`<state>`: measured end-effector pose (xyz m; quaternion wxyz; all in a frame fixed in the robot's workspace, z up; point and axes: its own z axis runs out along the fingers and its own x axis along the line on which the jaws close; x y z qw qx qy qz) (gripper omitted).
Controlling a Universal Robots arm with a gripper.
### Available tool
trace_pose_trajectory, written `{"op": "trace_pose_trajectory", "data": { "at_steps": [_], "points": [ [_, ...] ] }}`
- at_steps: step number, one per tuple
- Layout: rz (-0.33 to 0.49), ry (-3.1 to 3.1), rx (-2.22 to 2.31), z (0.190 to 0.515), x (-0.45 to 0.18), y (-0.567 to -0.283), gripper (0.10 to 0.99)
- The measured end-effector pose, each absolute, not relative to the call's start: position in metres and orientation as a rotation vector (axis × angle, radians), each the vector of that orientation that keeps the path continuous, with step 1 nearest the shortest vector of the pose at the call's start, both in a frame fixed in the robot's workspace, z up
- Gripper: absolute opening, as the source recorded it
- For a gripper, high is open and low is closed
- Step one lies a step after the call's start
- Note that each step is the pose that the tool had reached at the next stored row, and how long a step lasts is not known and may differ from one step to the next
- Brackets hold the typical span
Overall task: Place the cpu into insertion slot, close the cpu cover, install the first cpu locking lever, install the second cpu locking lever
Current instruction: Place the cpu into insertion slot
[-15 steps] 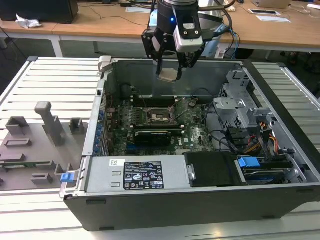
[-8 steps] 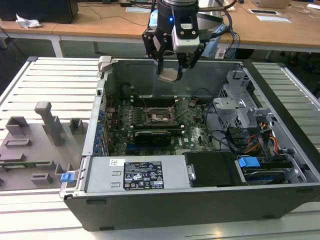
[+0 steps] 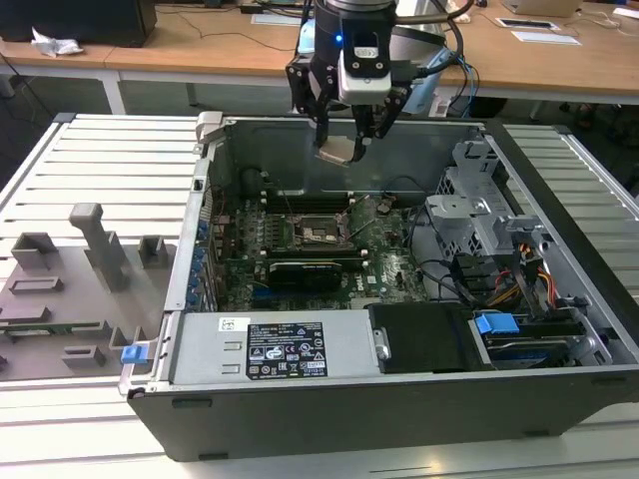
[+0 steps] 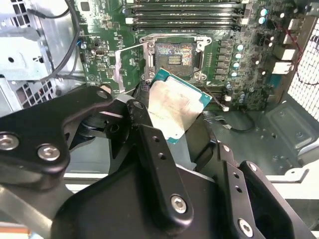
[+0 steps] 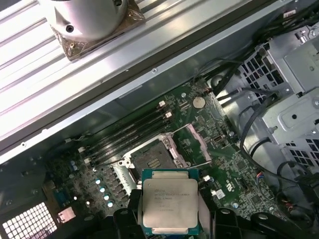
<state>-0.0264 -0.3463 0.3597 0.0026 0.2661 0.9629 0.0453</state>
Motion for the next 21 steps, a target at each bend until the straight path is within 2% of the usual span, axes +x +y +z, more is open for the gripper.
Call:
{"op": "trace_pose_trajectory", "data": {
  "at_steps": [21],
  "points": [
    [0.140,2.923,1.104,0.3586,-0.0272,-0.3463,0.533]
  ]
}}
